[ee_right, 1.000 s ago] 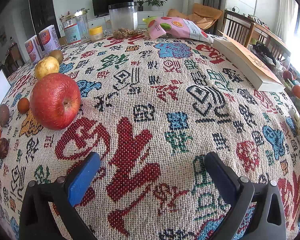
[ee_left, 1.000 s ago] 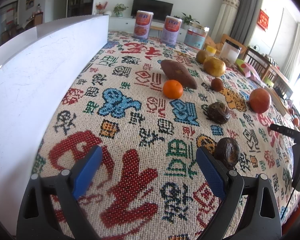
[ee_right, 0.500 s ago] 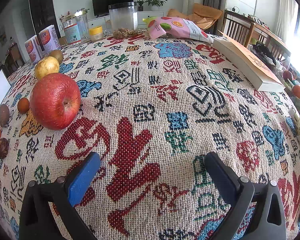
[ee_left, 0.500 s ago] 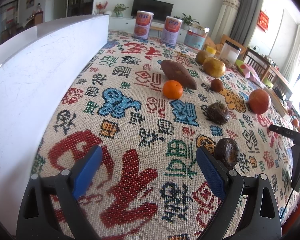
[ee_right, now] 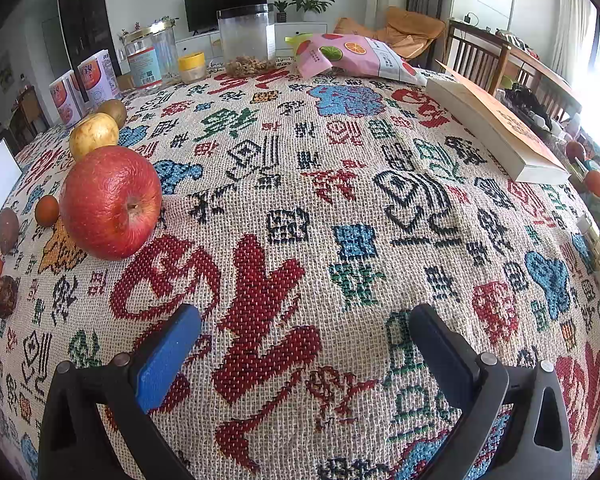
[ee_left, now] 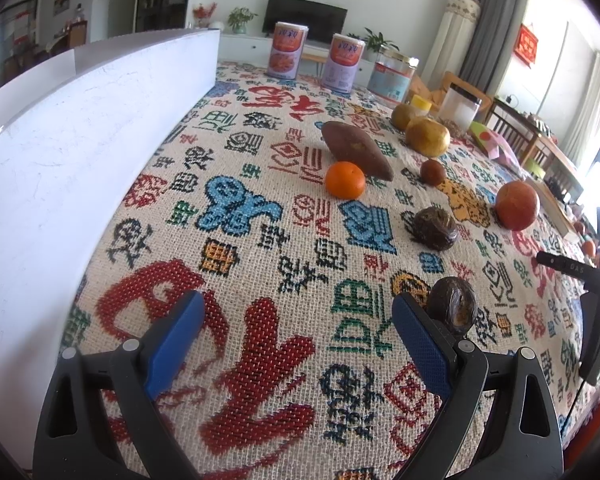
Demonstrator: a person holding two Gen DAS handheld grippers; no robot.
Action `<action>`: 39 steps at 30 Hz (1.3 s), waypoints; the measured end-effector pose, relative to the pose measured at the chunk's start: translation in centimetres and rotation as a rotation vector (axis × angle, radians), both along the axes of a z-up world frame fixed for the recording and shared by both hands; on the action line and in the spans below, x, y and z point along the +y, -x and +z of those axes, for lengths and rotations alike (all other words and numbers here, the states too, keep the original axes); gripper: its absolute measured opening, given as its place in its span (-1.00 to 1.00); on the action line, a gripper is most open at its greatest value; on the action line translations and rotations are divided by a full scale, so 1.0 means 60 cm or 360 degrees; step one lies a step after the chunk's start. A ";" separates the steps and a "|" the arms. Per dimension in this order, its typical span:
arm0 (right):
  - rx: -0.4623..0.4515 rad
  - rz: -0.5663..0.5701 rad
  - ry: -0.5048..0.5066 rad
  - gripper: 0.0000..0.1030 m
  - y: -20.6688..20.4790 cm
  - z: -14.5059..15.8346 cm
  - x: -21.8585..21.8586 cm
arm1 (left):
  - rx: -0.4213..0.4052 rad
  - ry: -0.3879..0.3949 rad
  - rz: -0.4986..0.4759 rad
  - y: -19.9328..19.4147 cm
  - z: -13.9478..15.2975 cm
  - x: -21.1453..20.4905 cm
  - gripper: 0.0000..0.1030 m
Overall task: Organize fruits
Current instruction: 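Move the open left tool toward the dark brown round fruit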
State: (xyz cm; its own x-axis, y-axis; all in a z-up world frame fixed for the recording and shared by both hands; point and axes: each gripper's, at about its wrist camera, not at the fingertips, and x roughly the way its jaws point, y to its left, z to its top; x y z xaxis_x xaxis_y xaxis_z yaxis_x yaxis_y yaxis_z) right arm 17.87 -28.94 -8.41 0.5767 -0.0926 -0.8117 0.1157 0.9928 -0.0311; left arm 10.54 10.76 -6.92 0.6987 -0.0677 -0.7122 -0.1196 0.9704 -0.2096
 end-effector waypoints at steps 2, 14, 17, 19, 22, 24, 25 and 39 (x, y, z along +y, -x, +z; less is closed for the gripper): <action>0.0000 0.0000 0.0000 1.00 0.000 0.000 0.000 | -0.0001 -0.0004 0.0002 0.000 0.000 0.000 0.86; 0.0000 -0.0001 0.0000 1.00 0.000 -0.001 0.000 | -0.0008 -0.0003 0.0001 0.001 -0.001 -0.001 0.86; 0.0000 -0.0001 0.0000 1.00 -0.001 -0.001 0.000 | -0.0014 0.0003 -0.0003 0.002 -0.001 -0.001 0.86; 0.0000 -0.0001 0.0000 1.00 0.000 0.000 0.000 | -0.0013 0.0001 -0.0006 0.002 -0.001 -0.002 0.86; 0.0000 -0.0001 0.0000 1.00 -0.001 -0.001 0.000 | -0.0014 0.0003 -0.0007 0.002 -0.001 -0.002 0.86; 0.0000 -0.0001 0.0000 1.00 -0.001 -0.001 0.000 | -0.0011 0.0006 -0.0010 0.002 -0.001 -0.002 0.86; 0.0000 -0.0001 0.0000 1.00 0.000 -0.001 0.000 | -0.0013 0.0008 -0.0010 0.003 -0.001 -0.002 0.86; 0.0000 -0.0001 0.0000 1.00 0.000 -0.001 0.000 | 0.0003 0.0045 -0.0075 0.001 -0.002 -0.002 0.86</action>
